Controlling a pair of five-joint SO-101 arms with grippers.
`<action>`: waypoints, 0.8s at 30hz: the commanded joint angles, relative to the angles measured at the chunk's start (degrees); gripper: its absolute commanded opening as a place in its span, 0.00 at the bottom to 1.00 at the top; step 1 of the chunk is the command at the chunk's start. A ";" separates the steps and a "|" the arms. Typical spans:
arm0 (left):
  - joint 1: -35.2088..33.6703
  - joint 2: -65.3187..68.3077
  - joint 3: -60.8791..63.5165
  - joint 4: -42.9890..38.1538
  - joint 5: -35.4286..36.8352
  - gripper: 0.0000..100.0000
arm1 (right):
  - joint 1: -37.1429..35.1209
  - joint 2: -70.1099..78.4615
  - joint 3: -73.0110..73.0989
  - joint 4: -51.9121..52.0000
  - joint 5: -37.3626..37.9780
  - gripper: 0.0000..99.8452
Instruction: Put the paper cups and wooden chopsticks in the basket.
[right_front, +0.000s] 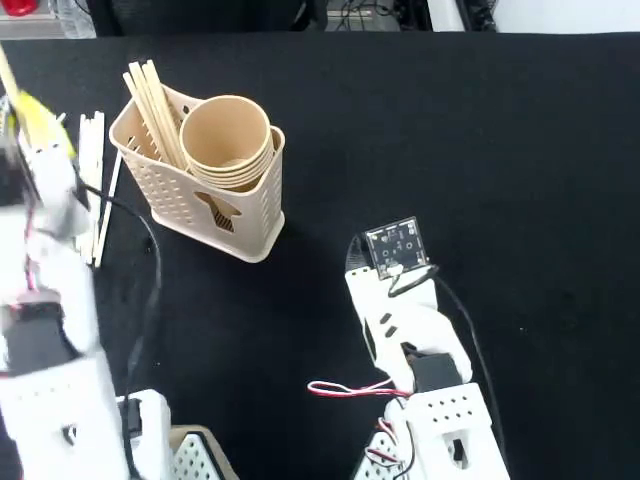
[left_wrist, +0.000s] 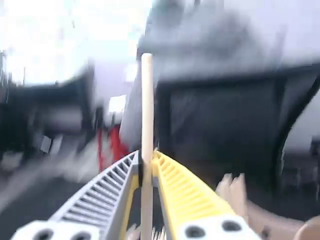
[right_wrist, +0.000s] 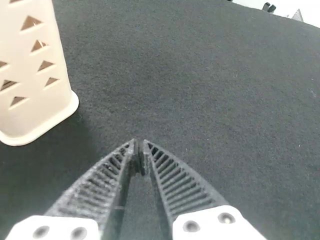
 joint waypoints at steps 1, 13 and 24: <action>8.31 -10.73 8.04 -28.22 0.26 0.03 | -0.18 -0.57 -0.04 0.00 0.44 0.02; 17.36 13.98 -13.93 -25.76 2.11 0.03 | -0.18 -0.57 -0.04 0.00 0.44 0.02; 12.44 32.97 -16.31 -32.00 16.53 0.03 | -0.26 -0.57 -0.04 -0.35 0.44 0.02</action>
